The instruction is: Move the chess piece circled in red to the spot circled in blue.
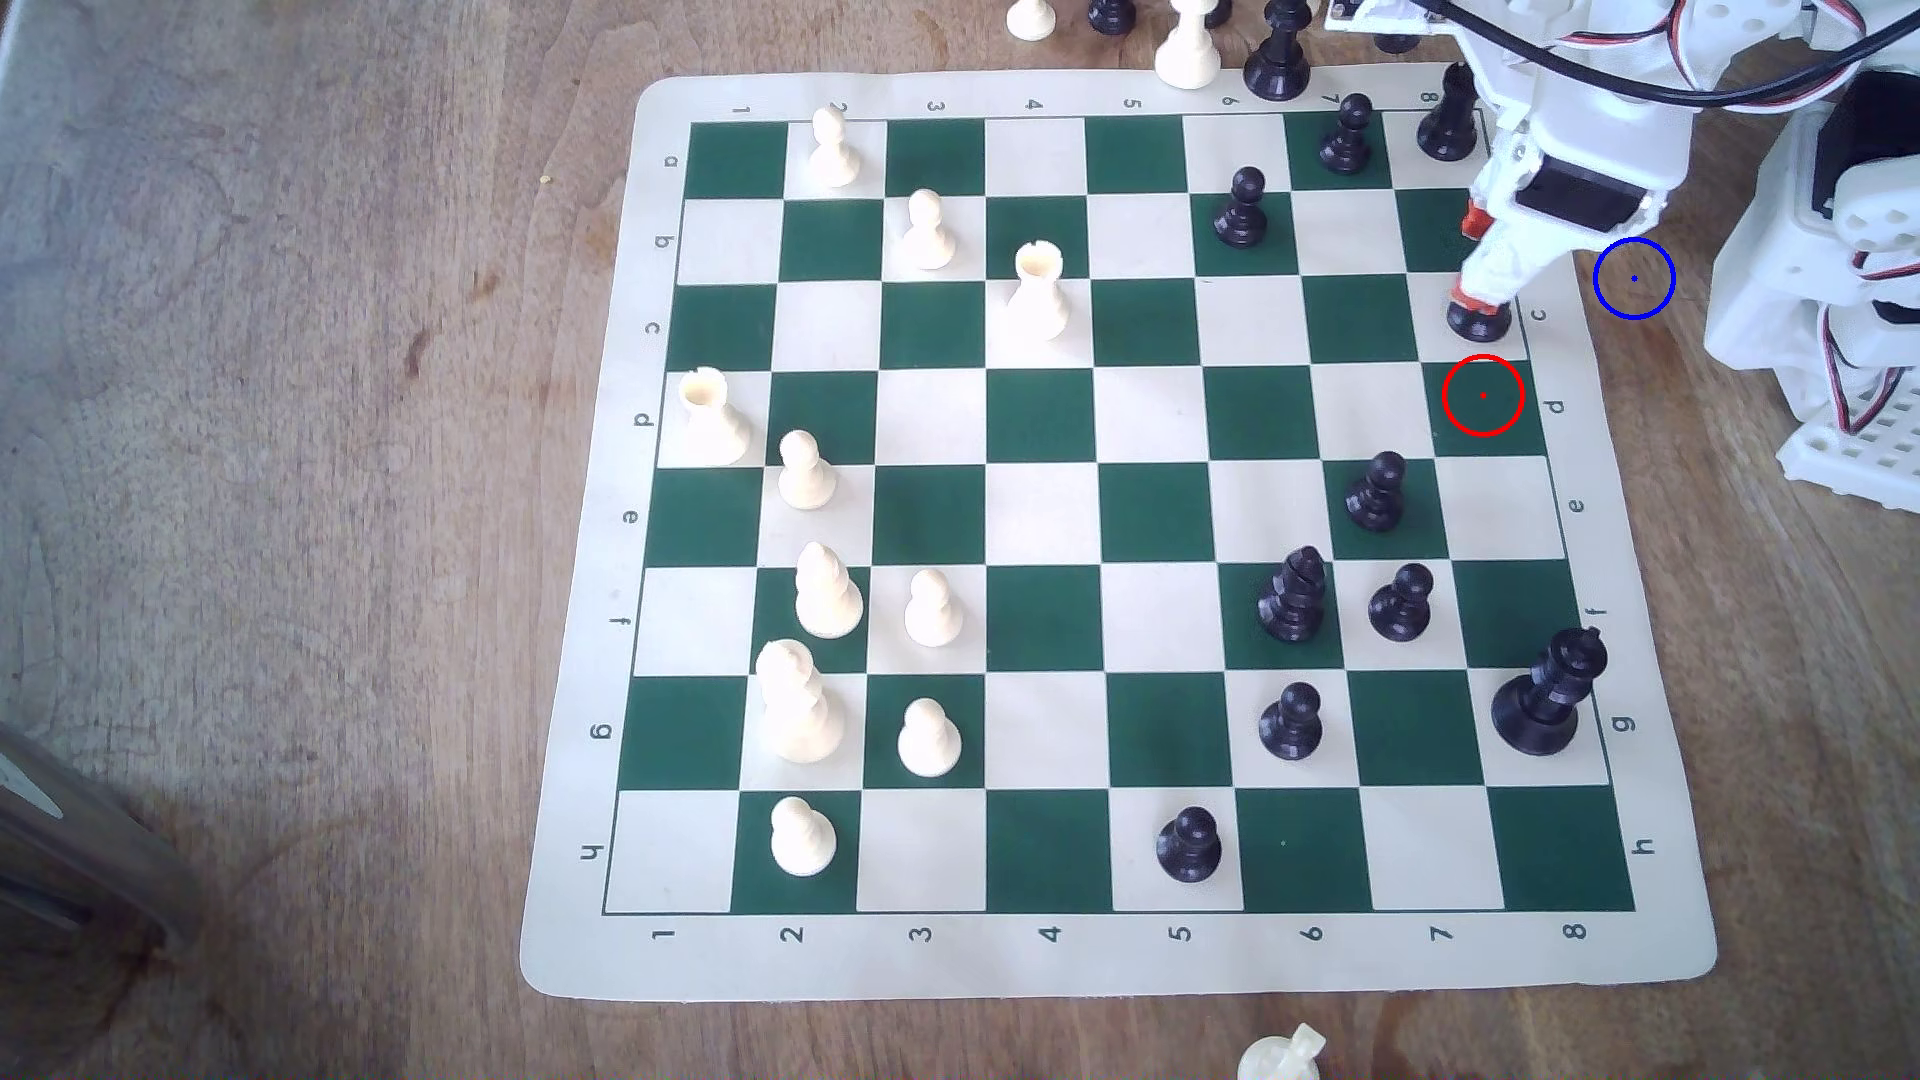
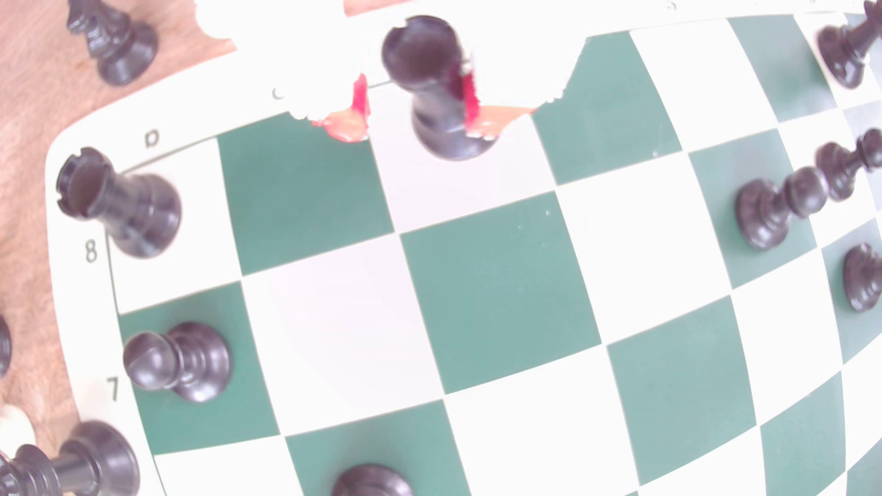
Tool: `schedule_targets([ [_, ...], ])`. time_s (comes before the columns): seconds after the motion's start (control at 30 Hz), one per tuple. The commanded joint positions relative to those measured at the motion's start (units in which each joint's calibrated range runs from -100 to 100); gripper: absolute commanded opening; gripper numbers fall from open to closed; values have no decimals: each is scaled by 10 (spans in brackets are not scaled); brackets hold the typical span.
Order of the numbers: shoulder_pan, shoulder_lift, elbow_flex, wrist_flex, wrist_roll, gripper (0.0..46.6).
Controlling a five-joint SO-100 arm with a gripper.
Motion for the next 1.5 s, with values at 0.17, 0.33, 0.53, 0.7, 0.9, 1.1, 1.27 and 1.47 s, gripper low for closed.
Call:
schedule_targets([
  [0.17, -8, 1, -8, 14, 3, 19],
  [0.33, -1, -1, -8, -9, -5, 193],
  [0.53, 2, 0, -4, -15, -6, 219],
  [0.7, -1, 0, -4, 8, -3, 180],
  [0.9, -9, -3, -23, 36, -3, 142],
  [1.1, -15, -9, -24, 43, -7, 139],
  [1.27, -15, -13, -25, 39, -10, 155],
  [1.47, -19, -13, -29, 39, -13, 144],
])
